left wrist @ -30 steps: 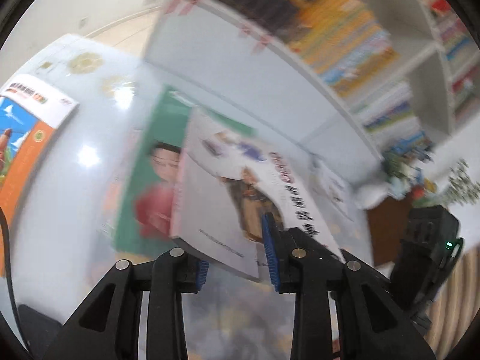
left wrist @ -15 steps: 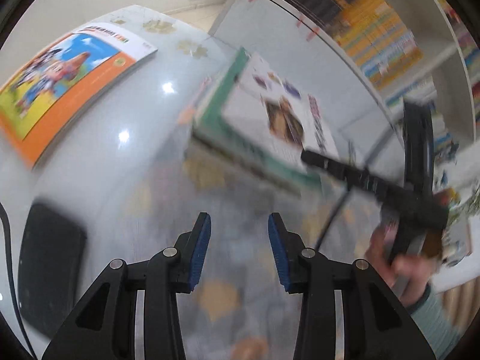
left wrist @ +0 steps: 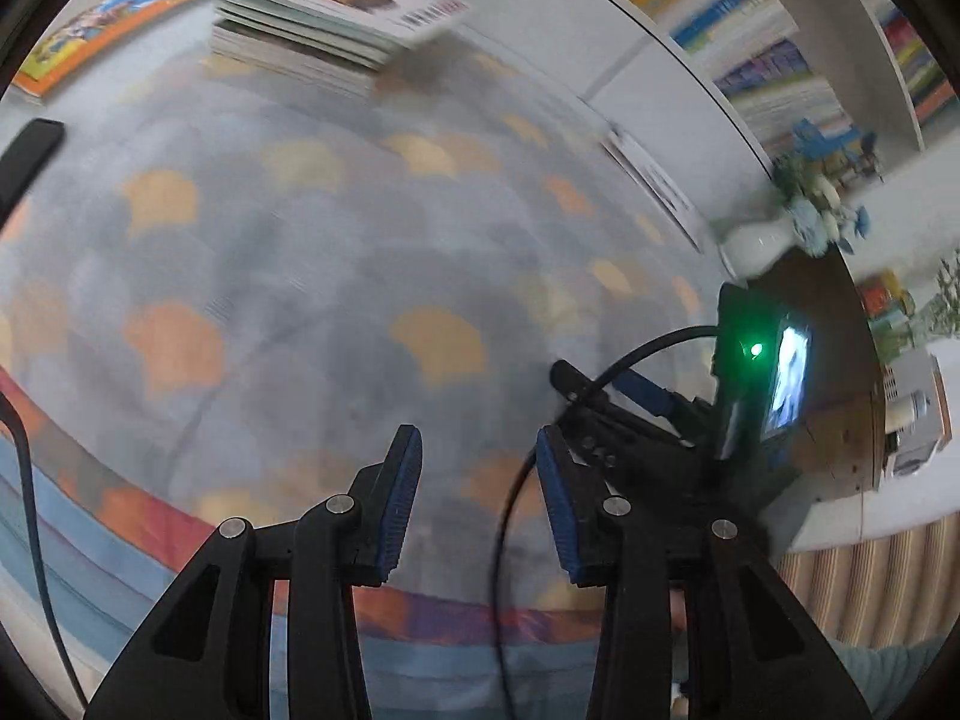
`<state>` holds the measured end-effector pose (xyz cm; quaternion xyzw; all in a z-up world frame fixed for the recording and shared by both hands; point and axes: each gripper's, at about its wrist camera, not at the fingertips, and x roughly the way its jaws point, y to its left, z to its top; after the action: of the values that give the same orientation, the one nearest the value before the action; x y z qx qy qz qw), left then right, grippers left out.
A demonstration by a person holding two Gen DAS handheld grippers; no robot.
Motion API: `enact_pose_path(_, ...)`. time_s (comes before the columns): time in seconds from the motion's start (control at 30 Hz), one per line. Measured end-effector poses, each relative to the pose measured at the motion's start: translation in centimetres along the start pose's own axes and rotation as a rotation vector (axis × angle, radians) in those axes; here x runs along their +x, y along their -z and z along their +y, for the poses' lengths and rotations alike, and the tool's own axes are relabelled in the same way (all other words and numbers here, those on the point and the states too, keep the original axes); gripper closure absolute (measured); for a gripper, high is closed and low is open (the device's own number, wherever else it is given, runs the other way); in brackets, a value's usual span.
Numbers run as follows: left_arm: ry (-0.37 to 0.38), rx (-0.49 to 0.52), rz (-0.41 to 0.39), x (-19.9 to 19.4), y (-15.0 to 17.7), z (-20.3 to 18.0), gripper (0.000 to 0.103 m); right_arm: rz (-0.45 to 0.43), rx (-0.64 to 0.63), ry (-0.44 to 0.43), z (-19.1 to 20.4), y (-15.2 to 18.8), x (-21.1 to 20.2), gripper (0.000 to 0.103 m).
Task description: Organize books
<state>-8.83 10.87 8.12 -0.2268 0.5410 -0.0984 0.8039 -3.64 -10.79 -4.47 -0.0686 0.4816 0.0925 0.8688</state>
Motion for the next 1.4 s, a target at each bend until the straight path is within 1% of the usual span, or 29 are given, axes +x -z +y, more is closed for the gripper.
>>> enact_pose_path(0.03, 0.000, 0.015, 0.008, 0.2, 0.7, -1.0, 0.066, -0.030, 0.032, -0.005, -1.2, 1.0, -0.3, 0.036)
enact_pose_path(0.07, 0.000, 0.031, 0.013, 0.2, 1.4, -1.8, 0.066, -0.055, 0.064, 0.009, -2.3, 1.9, -0.5, 0.028)
enact_pose_path(0.1, 0.000, 0.055, 0.019, 0.3, 2.1, -3.0, 0.066, -0.062, 0.080, 0.028, -3.0, 2.6, -0.4, 0.024)
enact_pose_path(0.13, 0.001, 0.072, 0.023, 0.4, 2.6, -3.7, 0.066, -0.070, 0.090, 0.017, -3.4, 3.0, -0.4, 0.018)
enact_pose_path(0.2, -0.010, 0.106, 0.037, 1.0, 3.1, -5.1, 0.066, -0.107, 0.086, -0.008, -3.9, 3.7, -0.5, 0.014)
enact_pose_path(0.27, -0.025, 0.135, 0.051, 1.3, 3.7, -6.0, 0.066, -0.127, 0.069, 0.006, -3.7, 3.9, -0.5, 0.012)
enact_pose_path(0.33, -0.040, 0.156, 0.044, 1.3, 3.8, -6.9, 0.066, -0.125, 0.076, 0.001, -3.8, 3.7, -0.4, 0.009)
enact_pose_path(0.37, -0.042, 0.162, 0.040, 1.1, 3.8, -7.0, 0.066, -0.124, 0.076, -0.009, -3.9, 3.6, -0.3, 0.004)
enact_pose_path(0.43, -0.039, 0.158, 0.040, 0.8, 4.0, -6.9, 0.066, -0.118, 0.058, -0.021, -3.8, 3.4, 0.0, 0.000)
enact_pose_path(0.57, -0.048, 0.124, 0.014, 0.2, 3.7, -6.0, 0.066, -0.120, 0.053, -0.023, -3.6, 3.3, 0.3, 0.000)
enact_pose_path(0.67, -0.038, 0.090, 0.015, 0.0, 3.8, -5.3, 0.066, -0.122, 0.054, -0.023, -3.6, 3.6, 0.2, 0.000)
enact_pose_path(0.9, -0.052, 0.079, 0.006, -0.4, 4.8, -4.8, 0.066, -0.124, 0.055, -0.022, -3.6, 3.7, 0.2, 0.000)
enact_pose_path(1.07, -0.050, 0.046, -0.002, -0.8, 5.5, -4.0, 0.066, -0.123, 0.055, -0.020, -3.5, 3.7, 0.1, 0.000)
enact_pose_path(1.23, -0.078, 0.037, -0.030, -1.5, 6.7, -3.6, 0.066, -0.121, 0.054, -0.018, -3.5, 3.7, 0.0, 0.000)
enact_pose_path(1.3, -0.111, 0.051, -0.044, -1.8, 7.2, -3.6, 0.066, -0.117, 0.050, -0.019, -3.6, 3.6, 0.1, 0.000)
enact_pose_path(1.4, -0.112, 0.033, -0.056, -2.3, 7.9, -3.0, 0.066, -0.110, 0.051, -0.015, -3.6, 3.5, 0.1, 0.000)
